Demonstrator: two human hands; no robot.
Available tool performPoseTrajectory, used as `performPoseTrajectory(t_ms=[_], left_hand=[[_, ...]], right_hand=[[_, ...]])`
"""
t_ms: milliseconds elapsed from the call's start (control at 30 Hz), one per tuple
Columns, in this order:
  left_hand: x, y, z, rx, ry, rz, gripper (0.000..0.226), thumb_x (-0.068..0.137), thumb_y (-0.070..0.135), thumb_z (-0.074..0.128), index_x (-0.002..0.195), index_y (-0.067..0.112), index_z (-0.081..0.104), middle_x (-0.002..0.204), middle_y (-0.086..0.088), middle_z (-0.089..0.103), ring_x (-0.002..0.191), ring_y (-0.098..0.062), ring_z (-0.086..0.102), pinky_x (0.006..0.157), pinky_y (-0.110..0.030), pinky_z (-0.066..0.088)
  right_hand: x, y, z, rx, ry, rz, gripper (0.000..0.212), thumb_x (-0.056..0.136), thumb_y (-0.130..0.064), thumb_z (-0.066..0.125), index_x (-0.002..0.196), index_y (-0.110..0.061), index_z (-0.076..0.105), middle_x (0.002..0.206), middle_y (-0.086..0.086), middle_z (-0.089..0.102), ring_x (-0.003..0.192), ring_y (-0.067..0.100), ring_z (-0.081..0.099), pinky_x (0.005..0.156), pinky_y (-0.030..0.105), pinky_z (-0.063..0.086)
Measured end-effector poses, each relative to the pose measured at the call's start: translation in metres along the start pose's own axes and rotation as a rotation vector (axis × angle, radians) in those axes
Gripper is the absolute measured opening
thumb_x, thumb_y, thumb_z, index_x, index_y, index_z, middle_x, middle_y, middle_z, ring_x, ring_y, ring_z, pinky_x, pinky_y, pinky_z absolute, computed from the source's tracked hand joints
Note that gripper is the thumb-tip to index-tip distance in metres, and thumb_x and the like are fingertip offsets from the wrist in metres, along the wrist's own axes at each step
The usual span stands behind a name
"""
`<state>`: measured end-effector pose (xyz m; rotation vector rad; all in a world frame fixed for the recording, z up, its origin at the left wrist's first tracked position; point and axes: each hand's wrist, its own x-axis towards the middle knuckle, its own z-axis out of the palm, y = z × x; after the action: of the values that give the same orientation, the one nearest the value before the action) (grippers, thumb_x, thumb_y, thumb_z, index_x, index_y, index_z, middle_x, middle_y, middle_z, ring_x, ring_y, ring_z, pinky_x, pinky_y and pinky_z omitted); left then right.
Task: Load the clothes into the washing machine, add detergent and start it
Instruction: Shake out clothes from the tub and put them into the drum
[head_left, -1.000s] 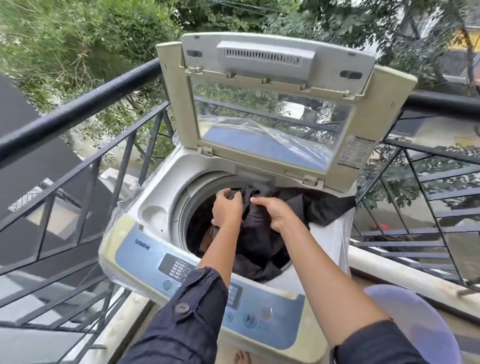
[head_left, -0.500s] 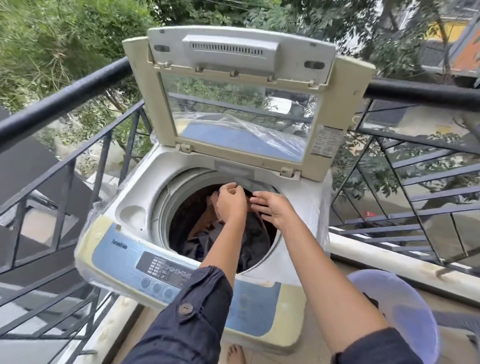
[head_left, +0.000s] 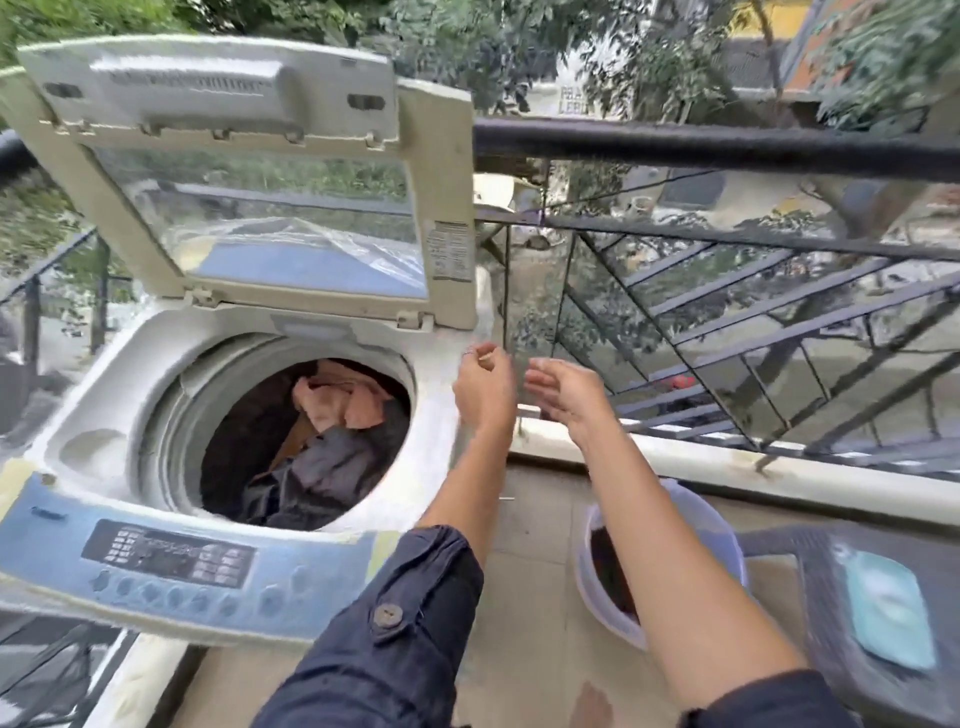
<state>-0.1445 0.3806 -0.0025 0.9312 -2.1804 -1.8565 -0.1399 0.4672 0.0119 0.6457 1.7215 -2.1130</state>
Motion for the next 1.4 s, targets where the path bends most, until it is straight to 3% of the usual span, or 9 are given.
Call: performPoseTrajectory(t_ms=[167,333,533,633,833,967,1100,1200,1400], left_hand=[[-0.034,-0.029,0.082,0.064,-0.121,-0.032,0.017,0.067,0.043,0.046,0.074,0.032,0.056,0.094,-0.005,0.073,0.091,-0.03,0.068,0.086,-0.043,0.053],[-0.071,-0.051,0.14,0.2,-0.237,-0.056,0.025,0.087,0.03,0.053,0.106,0.018,0.064,0.106,-0.005,0.07,0.102,-0.023,0.062,0.087,-0.031,0.044],[-0.085,-0.114,0.204,0.326,-0.406,-0.079,0.028,0.091,0.027,0.052,0.116,0.016,0.059,0.112,-0.004,0.066,0.106,-0.022,0.059,0.082,-0.025,0.039],[-0.073,-0.162,0.238,0.387,-0.474,-0.088,0.027,0.092,0.025,0.051,0.115,0.014,0.059,0.113,-0.005,0.065,0.108,-0.024,0.059,0.089,-0.029,0.043],[-0.037,-0.288,0.313,0.481,-0.564,-0.086,0.026,0.092,0.021,0.049,0.112,0.009,0.06,0.112,-0.012,0.065,0.102,-0.026,0.06,0.09,-0.033,0.046],[-0.003,-0.379,0.36,0.575,-0.593,-0.042,0.027,0.095,0.018,0.045,0.115,0.006,0.058,0.111,-0.012,0.064,0.105,-0.027,0.06,0.092,-0.036,0.045],[0.028,-0.471,0.398,0.627,-0.636,-0.063,0.038,0.09,0.019,0.056,0.126,0.006,0.054,0.13,-0.013,0.056,0.124,-0.028,0.05,0.103,-0.035,0.038],[0.046,-0.536,0.416,0.685,-0.675,-0.14,0.062,0.084,0.031,0.067,0.138,0.013,0.043,0.143,-0.011,0.044,0.135,-0.026,0.039,0.111,-0.035,0.032],[0.067,-0.635,0.428,0.846,-0.607,-0.47,0.088,0.087,0.05,0.056,0.151,0.02,0.004,0.158,-0.011,0.014,0.144,-0.037,0.016,0.118,-0.049,0.014]], right_hand=[[0.01,0.001,-0.091,0.007,0.067,0.013,0.01,0.094,-0.015,0.049,0.103,-0.015,0.054,0.064,-0.006,0.063,0.054,0.002,0.057,0.056,0.019,0.034],[0.022,0.011,-0.17,-0.014,0.144,0.054,0.009,0.092,-0.019,0.05,0.087,-0.02,0.057,0.077,-0.004,0.06,0.071,0.006,0.058,0.063,0.022,0.031],[0.058,0.051,-0.252,-0.011,0.333,0.101,0.008,0.091,-0.016,0.053,0.087,-0.016,0.06,0.079,0.001,0.061,0.071,0.008,0.06,0.058,0.018,0.039],[0.089,0.094,-0.29,0.007,0.42,0.157,0.015,0.09,-0.016,0.055,0.076,-0.018,0.058,0.076,0.003,0.061,0.069,0.011,0.06,0.057,0.018,0.039],[0.179,0.213,-0.353,-0.02,0.518,0.304,0.016,0.09,-0.021,0.056,0.088,-0.01,0.068,0.082,0.004,0.065,0.095,0.022,0.064,0.081,0.029,0.046],[0.237,0.3,-0.385,0.036,0.528,0.361,0.019,0.09,-0.02,0.055,0.071,-0.021,0.056,0.095,0.004,0.064,0.099,0.02,0.062,0.06,0.019,0.034],[0.292,0.393,-0.414,0.009,0.528,0.395,0.013,0.088,-0.026,0.058,0.09,-0.015,0.064,0.112,0.01,0.067,0.107,0.027,0.06,0.068,0.026,0.034],[0.33,0.458,-0.433,0.023,0.6,0.397,0.055,0.08,-0.043,0.066,0.114,-0.002,0.059,0.12,0.018,0.062,0.11,0.031,0.058,0.087,0.033,0.045],[0.395,0.605,-0.481,0.229,0.713,0.615,0.148,0.011,-0.081,0.074,0.142,-0.029,0.028,0.144,0.005,0.041,0.126,0.028,0.048,0.103,0.052,0.042]])
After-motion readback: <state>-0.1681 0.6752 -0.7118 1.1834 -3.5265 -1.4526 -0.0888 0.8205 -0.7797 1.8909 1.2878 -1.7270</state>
